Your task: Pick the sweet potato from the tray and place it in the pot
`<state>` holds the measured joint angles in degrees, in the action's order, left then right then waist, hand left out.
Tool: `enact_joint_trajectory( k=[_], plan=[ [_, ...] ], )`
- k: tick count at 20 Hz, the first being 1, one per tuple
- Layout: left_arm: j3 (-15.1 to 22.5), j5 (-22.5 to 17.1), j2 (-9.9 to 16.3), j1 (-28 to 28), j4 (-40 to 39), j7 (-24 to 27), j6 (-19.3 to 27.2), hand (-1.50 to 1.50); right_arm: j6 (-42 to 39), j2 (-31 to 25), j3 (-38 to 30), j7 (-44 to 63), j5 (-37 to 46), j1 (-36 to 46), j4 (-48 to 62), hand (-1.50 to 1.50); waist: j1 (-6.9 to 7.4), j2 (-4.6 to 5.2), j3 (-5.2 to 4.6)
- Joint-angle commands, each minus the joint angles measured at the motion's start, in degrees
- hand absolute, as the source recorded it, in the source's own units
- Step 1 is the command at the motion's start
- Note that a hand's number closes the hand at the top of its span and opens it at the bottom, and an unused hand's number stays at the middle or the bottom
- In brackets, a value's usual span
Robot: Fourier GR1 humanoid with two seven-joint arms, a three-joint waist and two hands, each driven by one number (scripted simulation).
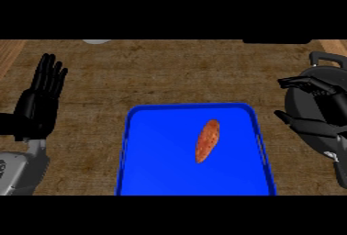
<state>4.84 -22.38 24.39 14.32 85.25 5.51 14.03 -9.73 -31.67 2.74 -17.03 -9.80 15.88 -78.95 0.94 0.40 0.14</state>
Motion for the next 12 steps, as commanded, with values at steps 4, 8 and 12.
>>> enact_joint_trajectory(
  k=[4,8,12],
  plan=[
    [0.6,1.4,-2.0,3.5,-2.5,-1.8,0.9,0.0,-5.6,-3.3,2.3,-26.3,10.4,-1.3,7.3,-1.5,-0.88,-0.06,-0.05],
    [1.9,3.2,-3.0,-0.4,1.8,-2.6,2.2,0.0,-3.8,-7.0,4.5,-20.0,17.0,-2.0,2.7,-1.5,-1.04,-0.52,-0.16],
    [1.5,2.9,-2.2,0.6,4.4,-6.3,2.6,0.0,-5.8,-7.4,10.2,-9.9,22.4,1.2,-2.2,-1.5,-0.56,-0.68,-0.2]
  ],
)
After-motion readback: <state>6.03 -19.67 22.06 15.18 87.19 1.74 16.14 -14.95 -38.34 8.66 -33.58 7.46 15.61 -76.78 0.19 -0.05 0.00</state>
